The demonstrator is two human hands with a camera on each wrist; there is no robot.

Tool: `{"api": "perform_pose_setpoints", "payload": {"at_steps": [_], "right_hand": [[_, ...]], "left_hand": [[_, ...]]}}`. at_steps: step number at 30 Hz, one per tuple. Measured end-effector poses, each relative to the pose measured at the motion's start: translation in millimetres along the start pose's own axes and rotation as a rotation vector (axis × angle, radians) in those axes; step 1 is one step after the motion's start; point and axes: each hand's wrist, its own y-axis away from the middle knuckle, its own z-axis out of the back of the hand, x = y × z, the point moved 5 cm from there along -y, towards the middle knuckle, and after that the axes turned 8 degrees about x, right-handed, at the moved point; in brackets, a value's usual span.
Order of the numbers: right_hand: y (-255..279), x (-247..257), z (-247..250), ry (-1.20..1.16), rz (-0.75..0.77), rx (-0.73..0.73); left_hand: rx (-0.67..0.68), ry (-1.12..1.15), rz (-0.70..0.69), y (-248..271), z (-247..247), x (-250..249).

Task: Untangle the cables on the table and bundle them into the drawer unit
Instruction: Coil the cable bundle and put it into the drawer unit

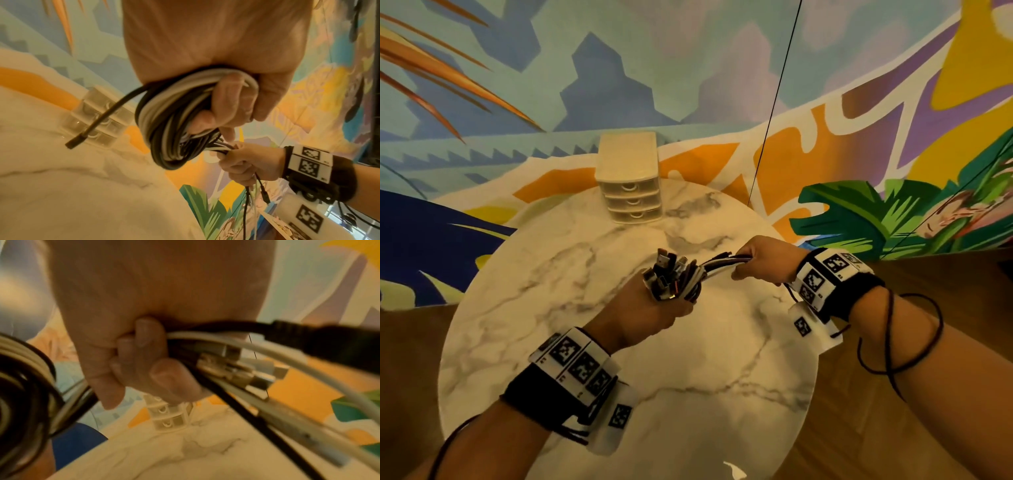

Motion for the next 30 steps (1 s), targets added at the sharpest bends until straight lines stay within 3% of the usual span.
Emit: {"api": "perform_pose_setpoints", "payload": {"at_steps": [5, 10, 13, 17, 20, 25, 30], "right_hand": [[1.5, 7.1, -3.2, -0.104, 0.07, -0.08], [9.3, 35.1, -18.3, -0.743, 0.199, -0.139], [16.9, 57.6, -24.9, -0.893, 0.281, -0.233], [18.7, 69.3, -29.3, -0.694, 0.363, -0.451], [19.3, 76.2, -38.2, -0.518, 0.428, -0.515], [18.1, 74.8, -42.5, -0.329, 0.461, -0.507], [23.3, 71.3, -33.9, 0.003, 0.511, -0.714]], "left_hand": [[-0.099, 0.01, -0.012, -3.6, -4.3, 1.0], [-0.389, 0.216, -0.039, -18.0, -1.0, 5.5], [-0.472, 0.285, -0.085, -21.6, -2.8, -6.5], [-0.517, 0.335, -0.147, -24.8, 1.0, -17.8], [-0.516, 0.539, -0.107, -27.5, 1.7, -15.6], [-0.365, 0.63, -0.011, -26.5, 2.1, -12.9], [-0.163, 0.644, 0.009, -18.6, 0.6, -16.2]]}}
